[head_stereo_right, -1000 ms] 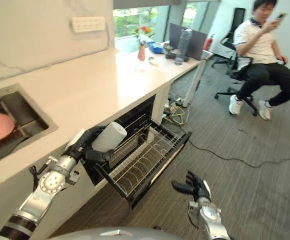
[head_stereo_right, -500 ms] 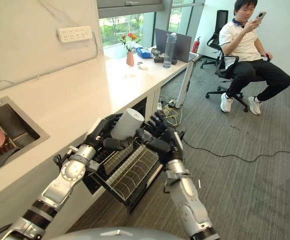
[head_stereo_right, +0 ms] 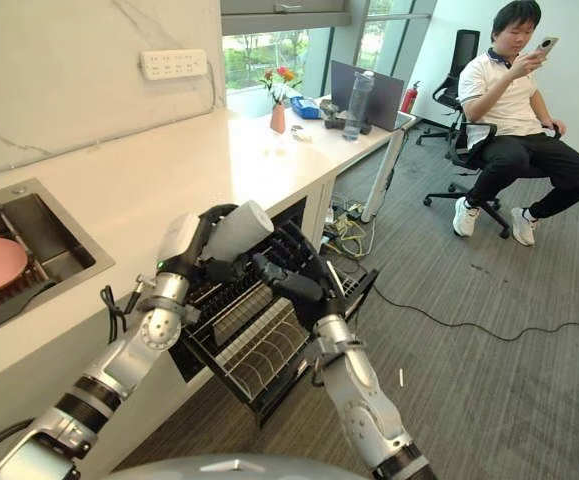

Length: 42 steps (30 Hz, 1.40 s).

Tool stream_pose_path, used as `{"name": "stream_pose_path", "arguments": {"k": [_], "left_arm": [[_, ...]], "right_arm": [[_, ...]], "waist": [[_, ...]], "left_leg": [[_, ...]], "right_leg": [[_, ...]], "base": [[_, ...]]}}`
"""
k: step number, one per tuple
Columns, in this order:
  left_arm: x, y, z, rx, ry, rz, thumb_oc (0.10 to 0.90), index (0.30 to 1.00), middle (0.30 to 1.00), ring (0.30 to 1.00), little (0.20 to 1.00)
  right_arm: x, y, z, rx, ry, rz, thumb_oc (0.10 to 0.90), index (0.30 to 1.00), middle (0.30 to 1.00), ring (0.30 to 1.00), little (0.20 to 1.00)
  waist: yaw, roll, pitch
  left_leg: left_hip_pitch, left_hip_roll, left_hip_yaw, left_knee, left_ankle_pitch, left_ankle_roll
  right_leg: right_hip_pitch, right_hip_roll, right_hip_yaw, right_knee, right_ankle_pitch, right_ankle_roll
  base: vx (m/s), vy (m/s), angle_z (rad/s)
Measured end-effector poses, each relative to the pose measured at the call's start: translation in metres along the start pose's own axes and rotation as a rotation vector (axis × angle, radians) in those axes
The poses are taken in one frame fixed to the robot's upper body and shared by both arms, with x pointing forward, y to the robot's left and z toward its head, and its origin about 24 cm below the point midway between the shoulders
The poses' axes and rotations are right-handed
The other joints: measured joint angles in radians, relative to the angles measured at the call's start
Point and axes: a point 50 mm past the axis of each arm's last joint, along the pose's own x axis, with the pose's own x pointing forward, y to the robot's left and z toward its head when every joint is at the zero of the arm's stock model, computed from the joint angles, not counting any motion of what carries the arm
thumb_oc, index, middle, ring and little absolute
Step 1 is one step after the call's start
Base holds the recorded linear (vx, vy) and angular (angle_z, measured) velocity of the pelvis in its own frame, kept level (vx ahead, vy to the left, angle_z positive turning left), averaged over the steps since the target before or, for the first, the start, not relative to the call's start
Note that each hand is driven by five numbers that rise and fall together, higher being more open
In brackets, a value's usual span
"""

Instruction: Place the dishes in the dishwasher.

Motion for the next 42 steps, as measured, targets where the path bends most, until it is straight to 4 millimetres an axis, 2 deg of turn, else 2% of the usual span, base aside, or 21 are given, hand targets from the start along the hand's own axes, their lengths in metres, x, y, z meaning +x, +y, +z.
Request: {"name": "stream_pose_path", "arguments": {"k": [11, 14, 17, 21, 28, 34, 42], "left_arm": [[0.0, -0.012, 0.007, -0.015, 0.027, 0.062, 0.4, 0.3, 0.3, 0.3, 0.3], [0.0, -0.013, 0.005, -0.01, 0.033, 0.066, 0.4, 0.3, 0.3, 0.3, 0.3], [-0.002, -0.015, -0.002, 0.007, 0.069, 0.085, 0.4, 0.3, 0.3, 0.3, 0.3], [-0.002, -0.013, -0.005, 0.019, 0.086, 0.125, 0.4, 0.3, 0.3, 0.3, 0.3], [-0.002, -0.014, -0.004, 0.013, 0.096, 0.134, 0.4, 0.3, 0.3, 0.3, 0.3], [-0.001, -0.014, -0.001, -0.029, 0.099, 0.108, 0.4, 0.3, 0.3, 0.3, 0.3], [0.0, -0.019, 0.011, -0.062, 0.046, 0.025, 0.4, 0.3, 0.3, 0.3, 0.3]], "right_arm": [[0.016, 0.015, -0.001, 0.108, -0.037, -0.165, 0.8, 0.9, 0.9, 0.9, 0.9], [0.018, 0.014, 0.003, 0.086, -0.069, -0.201, 0.8, 0.9, 0.9, 0.9, 0.9], [0.02, 0.007, 0.018, 0.082, -0.184, -0.281, 0.8, 0.9, 0.9, 0.9, 0.9], [0.019, 0.001, 0.023, 0.097, -0.213, -0.334, 0.8, 0.9, 0.9, 0.9, 0.9], [0.019, 0.004, 0.007, 0.118, -0.14, -0.326, 0.8, 0.9, 0.9, 0.9, 0.9], [0.017, 0.008, -0.015, 0.235, -0.011, -0.262, 0.8, 0.9, 0.9, 0.9, 0.9], [0.017, 0.007, -0.017, 0.36, 0.018, -0.172, 0.8, 0.9, 0.9, 0.9, 0.9]], "waist": [[0.007, 0.003, 0.002], [0.007, 0.008, 0.005], [0.005, 0.015, 0.007], [-0.002, 0.016, 0.007], [0.0, 0.015, 0.006], [0.006, 0.01, 0.003], [0.028, -0.004, -0.002]], "left_leg": [[-0.008, -0.002, -0.011, 0.0, 0.001, 0.0], [-0.008, -0.003, -0.012, 0.0, 0.001, 0.0], [-0.008, -0.003, -0.012, 0.0, 0.001, 0.001], [-0.005, -0.003, -0.009, 0.0, 0.001, 0.001], [-0.004, -0.001, -0.007, 0.0, 0.001, 0.0], [-0.007, -0.001, -0.011, 0.0, 0.001, 0.0], [-0.017, -0.001, -0.031, 0.0, 0.003, -0.001]], "right_leg": [[-0.001, -0.002, -0.015, 0.0, -0.001, -0.002], [-0.001, -0.003, -0.015, 0.0, -0.001, -0.002], [-0.001, -0.003, -0.015, 0.002, -0.001, -0.002], [-0.001, -0.003, -0.01, 0.003, -0.001, -0.002], [0.0, -0.001, -0.01, 0.002, -0.001, -0.002], [0.0, -0.002, -0.014, 0.002, -0.001, -0.002], [0.001, -0.003, -0.034, 0.0, -0.002, -0.003]], "base": [[0.0, 0.01, 0.02], [0.0, 0.0, 0.0], [0.0, 0.0, 0.0], [0.0, 0.004, -0.02], [0.0, 0.0, 0.0], [0.0, 0.001, 0.01], [0.02, -0.001, 0.07]]}}
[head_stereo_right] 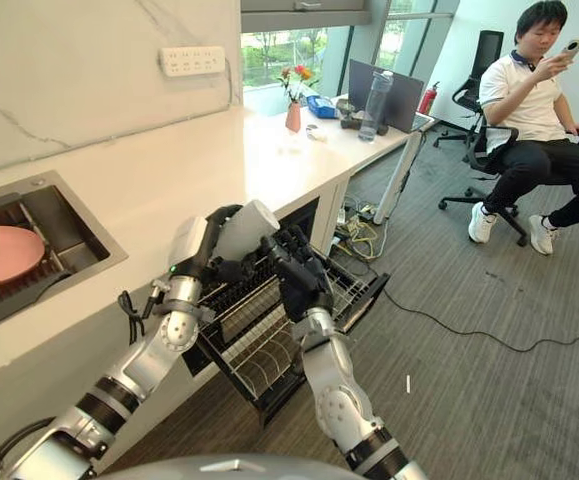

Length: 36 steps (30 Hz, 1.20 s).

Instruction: Place the dishes in the dishwasher.

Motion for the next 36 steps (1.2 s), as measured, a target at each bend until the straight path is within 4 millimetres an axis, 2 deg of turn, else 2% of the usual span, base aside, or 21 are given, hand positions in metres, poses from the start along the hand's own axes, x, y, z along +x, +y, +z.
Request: {"name": "stream_pose_path", "arguments": {"k": [6, 13, 21, 26, 32, 36], "left_arm": [[0.002, -0.003, 0.005, -0.01, -0.018, -0.039, 0.4, 0.3, 0.3, 0.3, 0.3], [0.004, -0.01, 0.013, -0.012, -0.056, -0.095, 0.4, 0.3, 0.3, 0.3, 0.3], [0.007, -0.015, 0.023, -0.013, -0.096, -0.113, 0.4, 0.3, 0.3, 0.3, 0.3], [0.005, -0.021, 0.028, -0.009, -0.122, -0.155, 0.4, 0.3, 0.3, 0.3, 0.3], [0.005, -0.021, 0.026, 0.0, -0.122, -0.194, 0.4, 0.3, 0.3, 0.3, 0.3], [0.006, -0.021, 0.026, -0.013, -0.117, -0.198, 0.4, 0.3, 0.3, 0.3, 0.3]], "right_arm": [[0.002, -0.007, 0.0, 0.081, 0.006, -0.021, 0.8, 0.9, 0.9, 0.9, 0.9], [0.012, -0.013, 0.006, 0.143, -0.036, -0.066, 0.8, 0.9, 0.9, 0.9, 0.9], [0.018, -0.008, 0.002, 0.175, -0.062, -0.117, 0.8, 0.9, 0.9, 0.9, 0.9], [0.024, -0.012, -0.005, 0.079, 0.022, -0.111, 0.8, 0.9, 0.9, 0.9, 0.9], [0.023, -0.022, 0.001, -0.057, 0.116, -0.069, 0.8, 0.9, 0.9, 0.9, 0.9], [0.023, -0.023, 0.001, -0.068, 0.132, -0.062, 0.8, 0.9, 0.9, 0.9, 0.9]], "waist": [[0.011, -0.014, -0.003], [0.024, -0.016, -0.002], [0.025, -0.015, -0.001], [0.029, -0.016, 0.0], [0.033, -0.022, 0.007], [0.033, -0.024, 0.018]], "left_leg": [[-0.014, -0.001, -0.019, 0.0, 0.005, 0.0], [-0.02, -0.001, -0.029, 0.0, 0.008, 0.0], [-0.022, -0.001, -0.035, 0.0, 0.008, 0.0], [-0.026, -0.001, -0.041, 0.0, 0.01, -0.001], [-0.027, -0.001, -0.043, 0.0, 0.012, -0.001], [-0.027, 0.0, -0.044, 0.0, 0.012, -0.002]], "right_leg": [[-0.003, -0.001, -0.014, 0.0, -0.002, -0.004], [-0.003, -0.002, -0.025, 0.0, -0.003, -0.004], [-0.002, -0.002, -0.031, 0.002, -0.003, -0.004], [-0.003, -0.001, -0.036, 0.002, -0.003, -0.004], [-0.003, -0.001, -0.038, 0.0, -0.004, -0.005], [-0.003, 0.0, -0.038, 0.0, -0.004, -0.005]], "base": [[0.01, -0.003, 0.09], [0.01, 0.002, 0.04], [0.0, 0.001, 0.01], [-0.01, -0.006, 0.03], [0.0, 0.0, 0.0], [0.0, 0.0, 0.0]]}}
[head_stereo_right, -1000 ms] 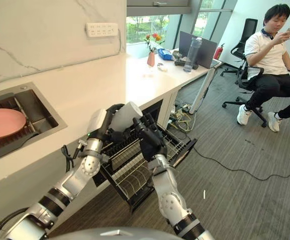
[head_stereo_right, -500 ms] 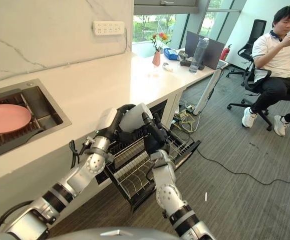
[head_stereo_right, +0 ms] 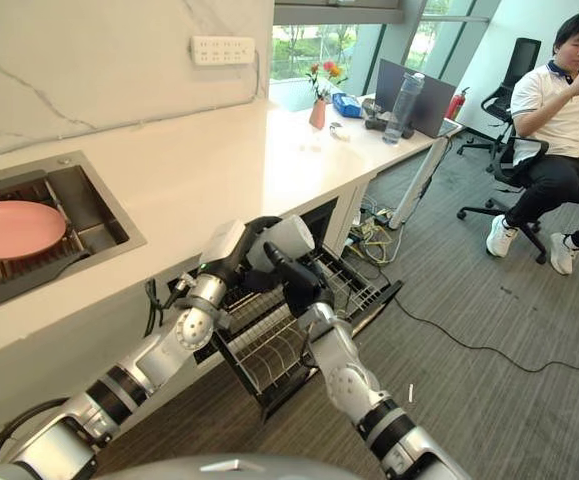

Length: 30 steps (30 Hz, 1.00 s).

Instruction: Place the dishes in the dishwasher.

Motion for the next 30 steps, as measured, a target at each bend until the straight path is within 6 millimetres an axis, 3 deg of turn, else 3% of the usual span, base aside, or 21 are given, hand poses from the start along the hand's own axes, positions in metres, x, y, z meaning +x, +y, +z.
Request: {"name": "stream_pose_path", "arguments": {"k": [21, 23, 24, 27, 29, 30], "left_arm": [[0.008, 0.003, 0.01, -0.111, -0.012, 0.043, 0.4, 0.3, 0.3, 0.3, 0.3], [0.008, 0.003, 0.01, -0.112, -0.013, 0.044, 0.4, 0.3, 0.3, 0.3, 0.3], [0.008, 0.003, 0.011, -0.111, -0.016, 0.043, 0.4, 0.3, 0.3, 0.3, 0.3], [0.01, 0.004, 0.013, -0.109, -0.027, 0.04, 0.4, 0.3, 0.3, 0.3, 0.3], [0.011, 0.003, 0.015, -0.126, -0.039, 0.026, 0.4, 0.3, 0.3, 0.3, 0.3], [0.011, 0.003, 0.016, -0.131, -0.043, 0.024, 0.4, 0.3, 0.3, 0.3, 0.3]], "right_arm": [[0.009, 0.018, -0.011, 0.217, -0.133, -0.047, 0.8, 0.9, 0.9, 0.9, 0.9], [0.009, 0.018, -0.011, 0.217, -0.134, -0.042, 0.75, 0.825, 0.825, 0.825, 0.825], [0.009, 0.018, -0.011, 0.216, -0.134, -0.037, 0.659, 0.688, 0.688, 0.688, 0.688], [0.008, 0.017, -0.013, 0.189, -0.12, -0.018, 0.488, 0.432, 0.432, 0.432, 0.432], [0.007, 0.014, -0.011, 0.161, -0.118, -0.009, 0.4, 0.3, 0.3, 0.3, 0.3], [0.007, 0.013, -0.01, 0.155, -0.119, -0.008, 0.4, 0.3, 0.3, 0.3, 0.3]], "waist": [[-0.002, 0.03, 0.029], [-0.002, 0.031, 0.029], [-0.002, 0.031, 0.029], [0.0, 0.031, 0.029], [0.003, 0.031, 0.029], [0.003, 0.031, 0.029]], "left_leg": [[-0.001, -0.002, -0.005, 0.0, 0.002, 0.002], [-0.001, -0.003, -0.006, 0.0, 0.002, 0.002], [-0.002, -0.003, -0.006, 0.0, 0.002, 0.002], [-0.002, -0.003, -0.008, 0.0, 0.002, 0.002], [-0.002, -0.003, -0.009, 0.0, 0.002, 0.003], [-0.003, -0.004, -0.009, 0.0, 0.002, 0.003]], "right_leg": [[0.002, -0.002, -0.003, 0.003, 0.0, -0.001], [0.002, -0.002, -0.004, 0.003, 0.0, -0.001], [0.002, -0.002, -0.004, 0.003, 0.0, -0.001], [0.002, -0.002, -0.006, 0.003, 0.0, -0.001], [0.003, -0.003, -0.008, 0.003, 0.0, -0.001], [0.003, -0.003, -0.008, 0.003, 0.0, -0.001]], "base": [[0.0, 0.0, 0.0], [0.0, 0.0, 0.0], [0.0, 0.0, 0.0], [0.0, 0.0, 0.0], [0.0, 0.0, 0.0], [0.0, 0.0, 0.0]]}}
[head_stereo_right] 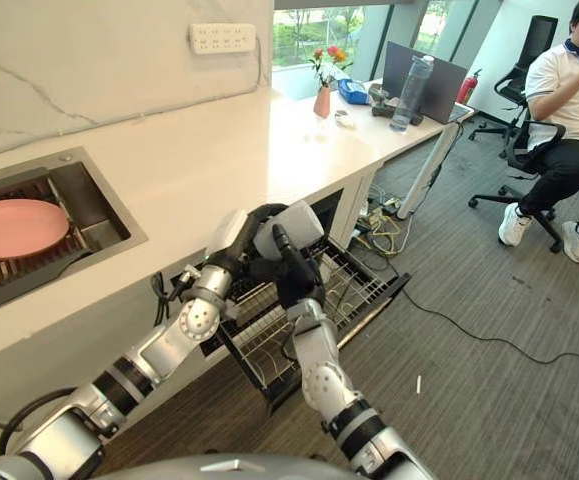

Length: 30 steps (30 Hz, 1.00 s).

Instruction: Place the dishes in the dishwasher.

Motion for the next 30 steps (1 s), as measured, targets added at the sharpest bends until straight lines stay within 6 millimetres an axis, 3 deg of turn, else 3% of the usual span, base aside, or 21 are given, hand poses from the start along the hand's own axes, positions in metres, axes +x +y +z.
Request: {"name": "stream_pose_path", "arguments": {"k": [12, 13, 14, 19, 24, 29, 30], "left_arm": [[0.0, 0.0, 0.0, -0.067, 0.01, -0.004, 0.408, 0.312, 0.312, 0.312, 0.312], [0.0, 0.0, 0.0, -0.067, 0.01, -0.004, 0.584, 0.575, 0.575, 0.575, 0.575], [0.0, 0.0, 0.0, -0.068, 0.01, -0.004, 0.8, 0.9, 0.9, 0.9, 0.9], [0.001, 0.0, 0.001, -0.105, 0.014, -0.006, 0.8, 0.9, 0.9, 0.9, 0.9], [-0.005, -0.01, 0.008, -0.157, -0.024, -0.073, 0.8, 0.9, 0.9, 0.9, 0.9], [-0.032, -0.002, 0.007, -0.361, -0.001, -0.085, 0.8, 0.9, 0.9, 0.9, 0.9], [-0.049, 0.0, 0.0, -0.43, 0.034, -0.087, 0.8, 0.9, 0.9, 0.9, 0.9]], "right_arm": [[0.0, -0.001, 0.002, -0.014, 0.009, 0.026, 0.4, 0.3, 0.3, 0.3, 0.3], [0.0, -0.001, 0.002, -0.014, 0.008, 0.026, 0.4, 0.3, 0.3, 0.3, 0.3], [0.0, -0.001, 0.002, -0.014, 0.007, 0.025, 0.4, 0.3, 0.3, 0.3, 0.3], [0.001, 0.0, 0.004, -0.03, -0.019, 0.006, 0.4, 0.3, 0.3, 0.3, 0.3], [0.005, -0.004, 0.024, -0.046, -0.135, -0.095, 0.4, 0.3, 0.3, 0.3, 0.3], [0.007, -0.012, 0.055, -0.002, -0.288, -0.203, 0.4, 0.3, 0.3, 0.3, 0.3], [0.006, -0.017, 0.071, -0.002, -0.36, -0.246, 0.4, 0.3, 0.3, 0.3, 0.3]], "waist": [[-0.003, 0.002, 0.0], [-0.003, 0.002, 0.0], [-0.003, 0.003, 0.0], [-0.003, 0.009, 0.002], [0.002, 0.018, 0.004], [0.009, 0.031, 0.01], [0.013, 0.034, 0.01]], "left_leg": [[0.0, -0.001, 0.0, 0.0, 0.001, 0.001], [0.0, -0.001, 0.0, 0.0, 0.001, 0.001], [0.0, -0.002, 0.0, 0.0, 0.001, 0.001], [0.0, -0.005, 0.0, 0.0, 0.002, 0.002], [0.0, -0.014, -0.004, 0.0, 0.005, 0.007], [0.0, -0.013, -0.009, 0.0, 0.005, 0.007], [0.001, -0.013, -0.012, 0.0, 0.005, 0.007]], "right_leg": [[0.0, -0.001, 0.0, 0.0, 0.0, 0.0], [0.0, -0.001, 0.0, 0.0, 0.0, 0.0], [0.0, -0.002, 0.0, 0.0, 0.0, 0.0], [0.0, -0.005, 0.0, 0.0, 0.0, 0.0], [0.002, -0.013, -0.001, 0.0, 0.0, 0.0], [0.005, -0.013, -0.008, 0.0, 0.0, 0.0], [0.008, -0.013, -0.011, 0.0, 0.0, 0.0]], "base": [[0.0, 0.0, 0.0], [0.0, 0.0, 0.0], [0.0, 0.0, 0.0], [0.0, 0.0, 0.0], [0.0, 0.0, 0.0], [0.0, -0.01, 0.03], [-0.01, -0.016, 0.08]]}}
